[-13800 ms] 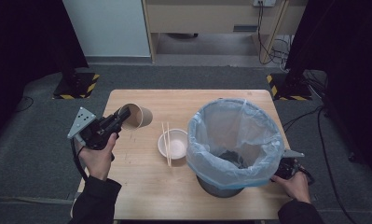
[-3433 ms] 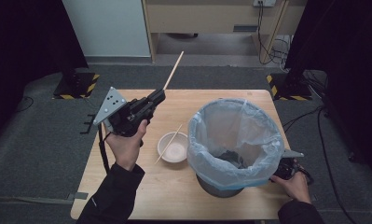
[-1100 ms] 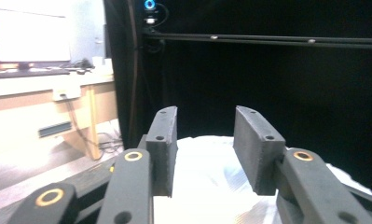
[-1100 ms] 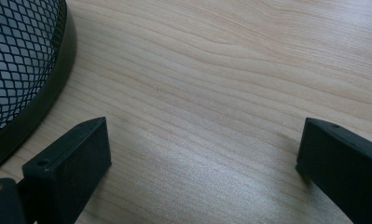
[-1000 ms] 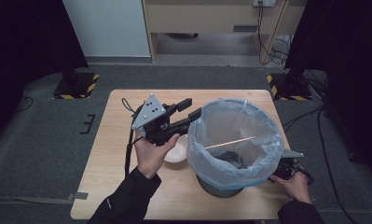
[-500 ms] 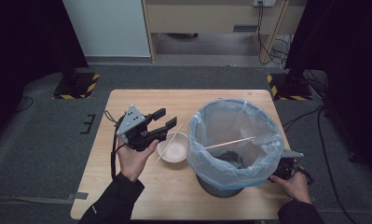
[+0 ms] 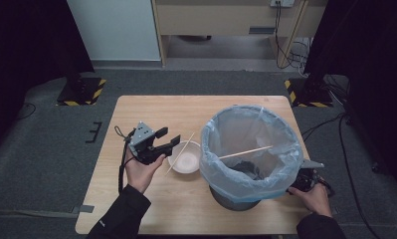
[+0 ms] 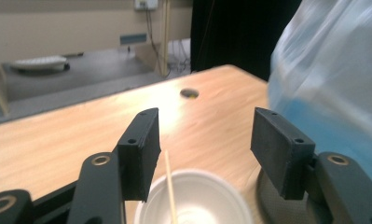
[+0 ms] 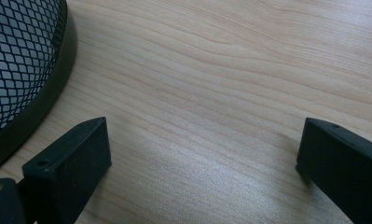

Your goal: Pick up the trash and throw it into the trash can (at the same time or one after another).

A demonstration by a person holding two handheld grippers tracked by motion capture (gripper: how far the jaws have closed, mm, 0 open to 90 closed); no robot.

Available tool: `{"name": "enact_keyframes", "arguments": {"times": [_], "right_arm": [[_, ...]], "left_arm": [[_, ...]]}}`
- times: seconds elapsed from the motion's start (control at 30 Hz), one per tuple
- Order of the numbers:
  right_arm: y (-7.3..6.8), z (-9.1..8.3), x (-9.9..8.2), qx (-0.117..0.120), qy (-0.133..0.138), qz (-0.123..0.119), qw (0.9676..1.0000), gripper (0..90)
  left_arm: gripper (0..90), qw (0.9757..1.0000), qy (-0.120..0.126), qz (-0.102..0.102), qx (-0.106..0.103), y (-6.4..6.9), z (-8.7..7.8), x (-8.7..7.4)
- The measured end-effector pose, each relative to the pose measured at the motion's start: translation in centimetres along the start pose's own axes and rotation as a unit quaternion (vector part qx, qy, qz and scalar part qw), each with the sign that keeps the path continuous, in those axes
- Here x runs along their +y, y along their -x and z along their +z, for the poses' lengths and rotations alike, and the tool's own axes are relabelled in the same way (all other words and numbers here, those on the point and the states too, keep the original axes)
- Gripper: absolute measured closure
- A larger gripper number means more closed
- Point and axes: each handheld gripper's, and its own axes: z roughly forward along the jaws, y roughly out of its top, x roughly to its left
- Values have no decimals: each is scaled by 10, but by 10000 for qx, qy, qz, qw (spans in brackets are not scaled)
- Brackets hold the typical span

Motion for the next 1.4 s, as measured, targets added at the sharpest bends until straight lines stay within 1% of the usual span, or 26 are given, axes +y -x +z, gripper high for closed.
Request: {"name": "enact_keyframes", "arguments": {"times": [0.03, 0.07, 0.1, 0.17, 0.2, 0.23, 0.3, 0.33, 0.37, 0.5, 0.53, 0.57, 0.6, 0.77, 0.83, 0.87, 0.97, 1.0, 1.03, 1.1, 1.13, 1.17, 1.23, 1.33, 1.37, 1.4], "right_arm": [[0, 0, 0, 0, 0, 0, 10000, 29], [0, 0, 0, 2, -1, 2, 10000, 30], [0, 0, 0, 2, -1, 2, 10000, 30], [0, 0, 0, 0, 0, 1, 10000, 30], [0, 0, 0, 1, -1, 2, 10000, 29], [0, 0, 0, 1, -1, 2, 10000, 29], [0, 0, 0, 1, -1, -1, 10000, 29], [0, 0, 0, 1, -1, 1, 10000, 29], [0, 0, 0, 1, -1, 1, 10000, 29], [0, 0, 0, 3, -4, -2, 10000, 28], [0, 0, 0, 10, -5, -5, 10000, 28], [0, 0, 0, 10, -5, -5, 10000, 28], [0, 0, 0, 12, -6, -8, 10000, 27], [0, 0, 0, 25, -19, -25, 10000, 26], [0, 0, 0, 26, -15, -34, 10000, 26], [0, 0, 0, 28, -14, -35, 10000, 26], [0, 0, 0, 30, -15, -37, 10000, 25], [0, 0, 0, 31, -15, -38, 10000, 25], [0, 0, 0, 33, -17, -38, 10000, 25], [0, 0, 1, 36, -17, -37, 10000, 25], [-1, 1, 0, 36, -5, -30, 10000, 25], [-1, 0, 1, 39, -16, -29, 10000, 25], [-1, 0, 1, 40, -15, -29, 10000, 25], [-1, 0, 1, 41, -13, -30, 10000, 25], [-1, 0, 1, 41, -13, -30, 10000, 25], [-1, 0, 1, 41, -17, -29, 10000, 25]], "left_arm": [[417, 10000, 0, 0, 0, 0, 0, 0], [417, 9999, -125, -18, 30, -2, 5, -6], [417, 9999, -125, -18, 30, -2, 5, -6], [415, 9996, -280, -35, 36, -4, 10, -13], [415, 9991, -426, -44, 58, -7, 15, -20], [415, 9991, -426, -44, 58, -7, 15, -20], [415, 9983, -571, -37, 81, -8, 21, -26], [415, 9976, -687, -38, 117, -10, 25, -33], [415, 9976, -687, -38, 117, -10, 25, -33], [415, 9955, -940, -30, 145, -13, 35, -45], [415, 9944, -1044, -15, 158, -13, 40, -50], [416, 9944, -1044, -15, 158, -13, 40, -50], [416, 9936, -1122, 17, 161, -13, 43, -52], [433, 9913, -1305, 113, 127, -12, 55, -60], [456, 9900, -1395, 202, 109, -11, 59, -63], [461, 9885, -1486, 249, 122, -11, 61, -66], [483, 9876, -1550, 233, 118, -11, 64, -68], [491, 9869, -1589, 240, 118, -12, 65, -69], [520, 9855, -1675, 249, 119, -12, 67, -71], [529, 9848, -1713, 253, 115, -12, 67, -73], [560, 9841, -1754, 251, 101, -12, 68, -74], [576, 9828, -1830, 244, 77, -13, 68, -75], [589, 9824, -1852, 225, 77, -13, 69, -76], [655, 9811, -1929, 144, 67, -14, 70, -77], [671, 9811, -1929, 144, 67, -14, 70, -77], [690, 9800, -1986, 105, 59, -14, 70, -79]]}}
